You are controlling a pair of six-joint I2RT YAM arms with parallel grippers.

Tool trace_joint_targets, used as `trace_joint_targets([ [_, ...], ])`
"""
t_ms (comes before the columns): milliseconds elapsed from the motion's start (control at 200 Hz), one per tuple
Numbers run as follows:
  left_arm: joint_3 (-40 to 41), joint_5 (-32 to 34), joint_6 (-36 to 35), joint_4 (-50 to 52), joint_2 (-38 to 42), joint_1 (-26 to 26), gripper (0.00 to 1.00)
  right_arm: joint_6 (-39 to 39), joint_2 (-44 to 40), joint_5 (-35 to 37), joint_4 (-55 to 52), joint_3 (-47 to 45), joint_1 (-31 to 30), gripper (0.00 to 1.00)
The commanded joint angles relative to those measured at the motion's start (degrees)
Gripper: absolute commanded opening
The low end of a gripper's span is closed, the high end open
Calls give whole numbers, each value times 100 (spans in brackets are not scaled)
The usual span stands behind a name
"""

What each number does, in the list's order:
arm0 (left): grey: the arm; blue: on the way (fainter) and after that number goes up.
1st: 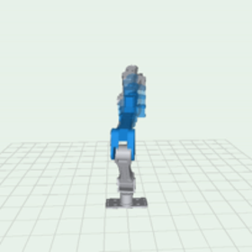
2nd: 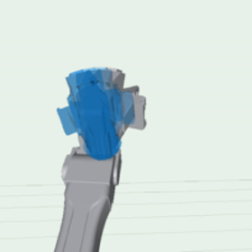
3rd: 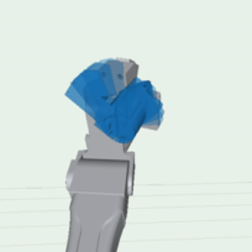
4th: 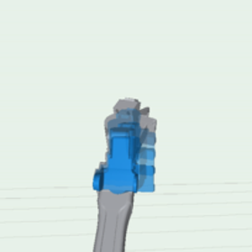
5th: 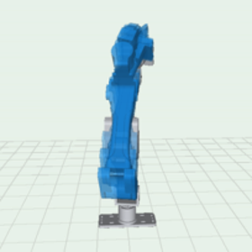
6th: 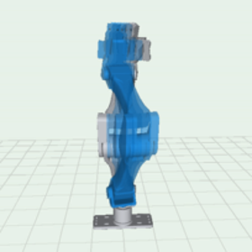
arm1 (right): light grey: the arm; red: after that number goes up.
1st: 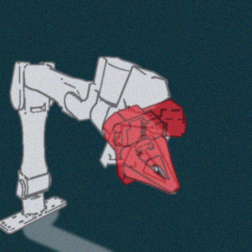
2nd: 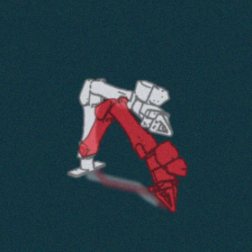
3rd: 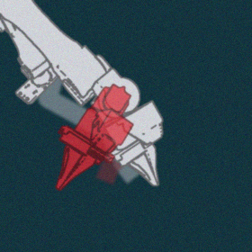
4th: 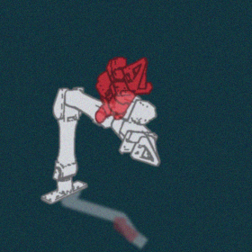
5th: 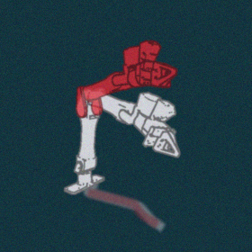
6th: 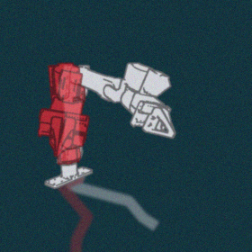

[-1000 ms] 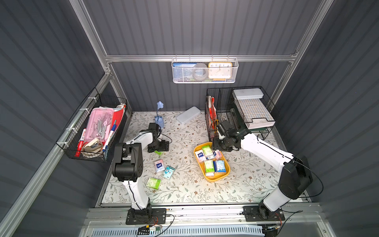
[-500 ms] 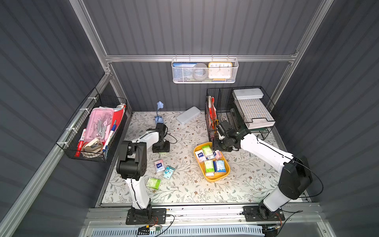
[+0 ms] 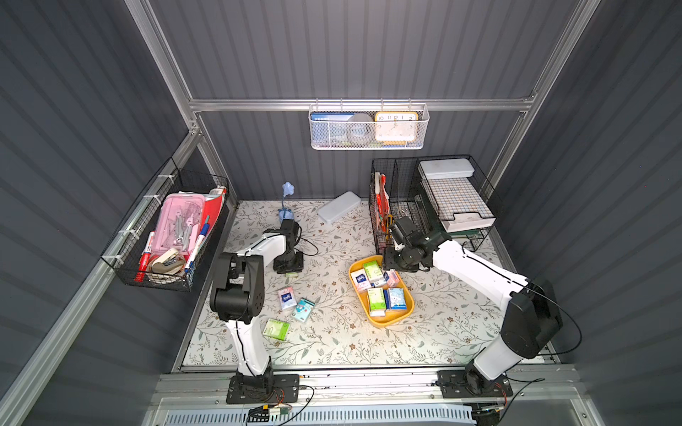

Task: Put the pocket tissues into the storage box
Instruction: Pick up the pocket tissues from the center of the board.

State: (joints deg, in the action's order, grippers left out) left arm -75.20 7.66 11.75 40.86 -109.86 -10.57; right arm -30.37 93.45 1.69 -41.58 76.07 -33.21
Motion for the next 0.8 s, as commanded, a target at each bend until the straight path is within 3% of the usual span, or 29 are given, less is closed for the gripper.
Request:
trace_joint_targets([
  [0, -67, -291, 511, 357, 535, -262, 45, 40, -57, 174, -26, -25, -9, 66],
  [225, 446, -842, 1974, 156, 1464, -923, 45, -60, -190, 165, 153, -279, 78, 66],
  [410, 549, -845, 3083, -14, 2097, -1698, 46, -118, -440, 156, 275, -592, 208, 67],
  [585, -99, -586, 3619, 291, 1696, -2661, 46, -127, -645, 160, 303, -774, 349, 66],
  [795, -548, -526, 4315, -90, 939, -3636, 48, -143, -887, 151, 339, -960, 448, 66],
])
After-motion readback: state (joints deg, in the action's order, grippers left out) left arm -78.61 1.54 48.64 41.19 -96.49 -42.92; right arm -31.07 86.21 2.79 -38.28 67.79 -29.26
